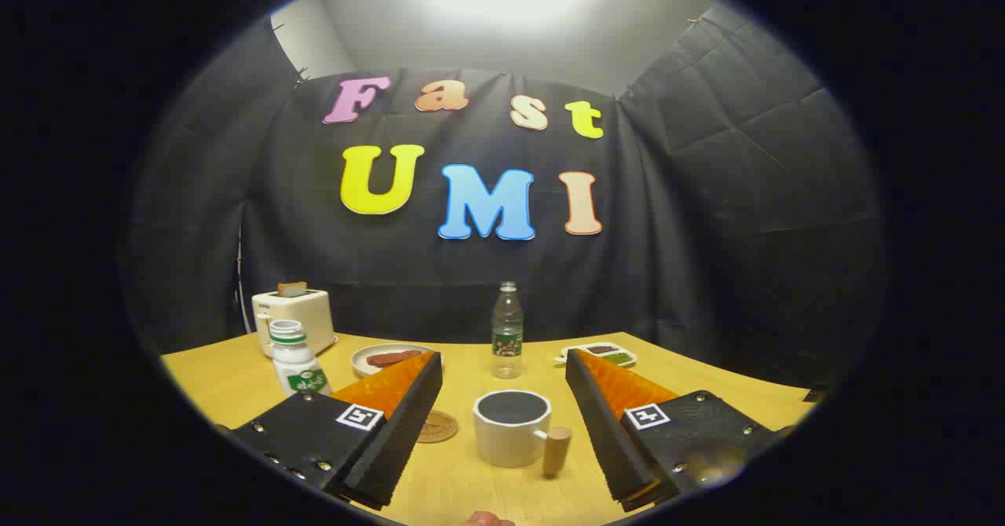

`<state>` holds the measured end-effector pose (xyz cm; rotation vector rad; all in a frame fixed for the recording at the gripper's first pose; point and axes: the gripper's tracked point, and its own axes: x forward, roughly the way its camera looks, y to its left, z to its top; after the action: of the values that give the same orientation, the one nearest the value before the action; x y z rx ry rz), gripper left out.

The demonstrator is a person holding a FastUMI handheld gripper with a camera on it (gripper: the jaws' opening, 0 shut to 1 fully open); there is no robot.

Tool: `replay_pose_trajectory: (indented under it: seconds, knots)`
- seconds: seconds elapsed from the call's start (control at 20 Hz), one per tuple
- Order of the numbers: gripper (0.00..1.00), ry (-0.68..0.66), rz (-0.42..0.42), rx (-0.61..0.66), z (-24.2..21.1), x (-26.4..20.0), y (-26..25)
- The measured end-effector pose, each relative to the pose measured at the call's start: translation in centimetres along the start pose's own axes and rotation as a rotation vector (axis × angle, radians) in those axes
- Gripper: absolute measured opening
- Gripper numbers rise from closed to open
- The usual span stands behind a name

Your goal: Take the bottle from table, then pour the juice into the cup, finally place the bottle on the coaster

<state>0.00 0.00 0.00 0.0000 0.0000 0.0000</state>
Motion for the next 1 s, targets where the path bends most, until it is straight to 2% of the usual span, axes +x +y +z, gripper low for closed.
replay_pose_trajectory:
  seconds: [0.15, 0.4, 1.0]
  knots:
    - [0.96, -0.005, 0.034, 0.014, -0.4, -0.3, 2.7]
    - [0.96, -0.002, 0.036, 0.027, -1.6, -0.6, 5.4]
    - [0.96, 0.042, 0.159, -0.013, -4.8, -0.3, 13.5]
